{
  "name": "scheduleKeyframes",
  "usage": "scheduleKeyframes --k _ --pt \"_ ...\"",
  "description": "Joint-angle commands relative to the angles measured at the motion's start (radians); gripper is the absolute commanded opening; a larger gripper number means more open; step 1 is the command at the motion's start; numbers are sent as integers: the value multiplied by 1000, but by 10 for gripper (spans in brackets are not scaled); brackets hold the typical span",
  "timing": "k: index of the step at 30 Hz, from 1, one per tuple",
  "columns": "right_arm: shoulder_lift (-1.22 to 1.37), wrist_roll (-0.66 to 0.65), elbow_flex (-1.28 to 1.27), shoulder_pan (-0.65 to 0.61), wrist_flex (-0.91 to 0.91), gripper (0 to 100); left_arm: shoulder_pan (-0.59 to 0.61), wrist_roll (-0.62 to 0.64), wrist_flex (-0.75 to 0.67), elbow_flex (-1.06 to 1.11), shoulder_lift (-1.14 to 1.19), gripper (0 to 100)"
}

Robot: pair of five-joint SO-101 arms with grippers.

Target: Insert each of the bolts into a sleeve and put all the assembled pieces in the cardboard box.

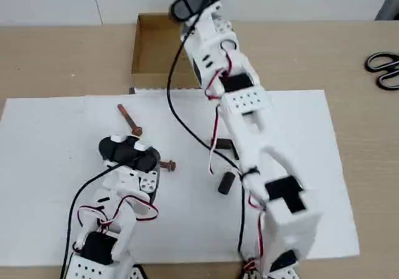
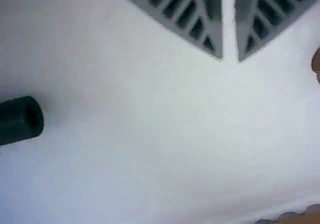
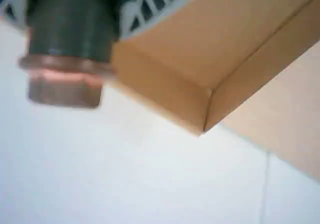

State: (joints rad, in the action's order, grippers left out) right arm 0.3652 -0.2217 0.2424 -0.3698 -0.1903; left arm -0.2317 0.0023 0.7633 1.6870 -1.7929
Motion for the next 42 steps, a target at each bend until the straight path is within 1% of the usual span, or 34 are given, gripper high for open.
scheduleKeyframes --k 1,5,8,12,14,20,23,25,28,37,42 --pt "131 -25 269 -16 31 4 -6 -20 -2 -5 5 7" --pt "271 -23 430 -39 28 5 -6 -20 -2 -5 5 7" --pt "338 -26 491 -51 24 20 -6 -21 -2 -5 5 7" --pt "372 -23 503 -59 -25 149 -8 -23 -2 -5 5 7" --pt "374 -23 503 -65 -41 174 -8 -23 -2 -5 5 7" --pt "357 -26 514 -67 -41 102 -8 -23 -3 -5 5 7" --pt "297 -26 520 -64 -96 6 -8 -23 -3 -5 5 7" --pt "248 -20 520 -64 -173 12 -8 -23 -3 -5 5 7" --pt "179 -20 520 -65 -348 2 -8 -23 -3 -5 5 7" --pt "-16 -23 520 -50 -957 6 -8 -23 -3 -5 5 7" --pt "-59 -26 520 -47 -1201 7 -6 -23 -3 -5 5 7"
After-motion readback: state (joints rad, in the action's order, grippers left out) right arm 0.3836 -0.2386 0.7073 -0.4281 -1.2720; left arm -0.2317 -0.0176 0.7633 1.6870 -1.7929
